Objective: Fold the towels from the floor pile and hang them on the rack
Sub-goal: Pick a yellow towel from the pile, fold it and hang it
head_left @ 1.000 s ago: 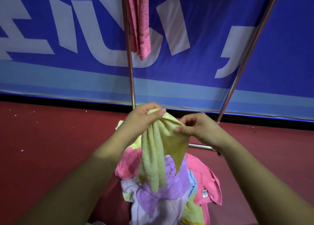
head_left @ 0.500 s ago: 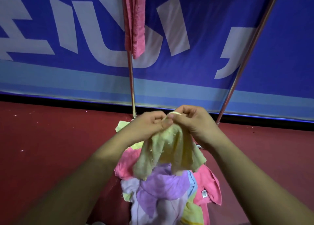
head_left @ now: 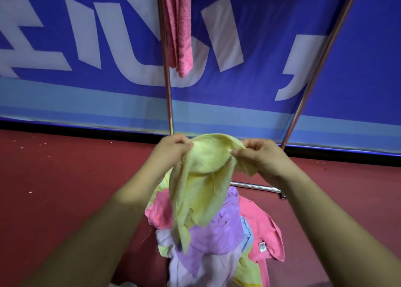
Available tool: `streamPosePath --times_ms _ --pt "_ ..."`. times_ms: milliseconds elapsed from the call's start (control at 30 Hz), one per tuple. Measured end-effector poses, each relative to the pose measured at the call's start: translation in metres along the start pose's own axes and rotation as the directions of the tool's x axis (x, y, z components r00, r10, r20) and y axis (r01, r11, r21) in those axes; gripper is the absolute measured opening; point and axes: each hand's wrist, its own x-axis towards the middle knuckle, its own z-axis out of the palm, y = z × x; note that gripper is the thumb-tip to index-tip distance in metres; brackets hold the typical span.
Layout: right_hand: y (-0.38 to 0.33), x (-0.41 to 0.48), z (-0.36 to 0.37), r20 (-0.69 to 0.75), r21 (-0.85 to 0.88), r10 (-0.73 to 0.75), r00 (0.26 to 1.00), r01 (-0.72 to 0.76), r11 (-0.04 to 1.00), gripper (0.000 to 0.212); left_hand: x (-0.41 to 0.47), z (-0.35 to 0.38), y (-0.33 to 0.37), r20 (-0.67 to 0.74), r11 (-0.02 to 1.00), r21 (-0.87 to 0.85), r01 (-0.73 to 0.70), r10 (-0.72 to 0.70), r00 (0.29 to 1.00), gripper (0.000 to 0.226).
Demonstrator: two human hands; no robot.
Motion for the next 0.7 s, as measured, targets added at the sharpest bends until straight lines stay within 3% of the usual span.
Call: streamPosePath --times_ms 100,167,267,400,533,633,700 --pt "-0.008 -0.005 0.012 0.112 -0.007 -0.083 0.990 0.084 0.996 0.012 -0.010 0.015 0.002 0.307 0.993 -0.116 -0.015 0.050 0.950 0.040" --pt "-0.010 -0.008 0.018 0.160 -0.029 -0.100 0.982 0.106 0.994 0.010 -0.014 0.023 0.003 0.395 0.995 -0.091 -0.034 0.067 0.916 0.038" --pt "-0.008 -0.004 0.013 0.117 -0.017 -0.106 0.987 0.109 0.994 0.006 -0.016 0.026 0.006 0.346 0.990 -0.005 -0.143 0.136 0.928 0.042" --pt "0.001 -0.001 0.005 0.162 -0.061 -0.053 0.985 0.064 0.996 0.015 -0.015 0.022 0.011 0.178 0.974 -0.154 -0.166 0.193 0.965 0.030" --pt "0.002 0.003 0.002 0.125 0.183 -0.039 0.991 0.016 0.983 0.012 -0.016 0.020 0.012 0.084 0.963 -0.247 -0.103 0.127 0.988 0.032" --pt "-0.007 0.003 0.005 0.062 0.281 -0.120 0.991 0.098 0.955 0.014 -0.015 0.016 0.011 0.121 0.973 -0.211 -0.099 0.127 0.985 0.034" --pt "-0.009 0.001 0.010 0.102 0.193 -0.162 0.982 0.140 0.971 0.016 -0.016 0.019 0.012 0.193 0.962 -0.260 -0.084 0.137 0.972 0.024"
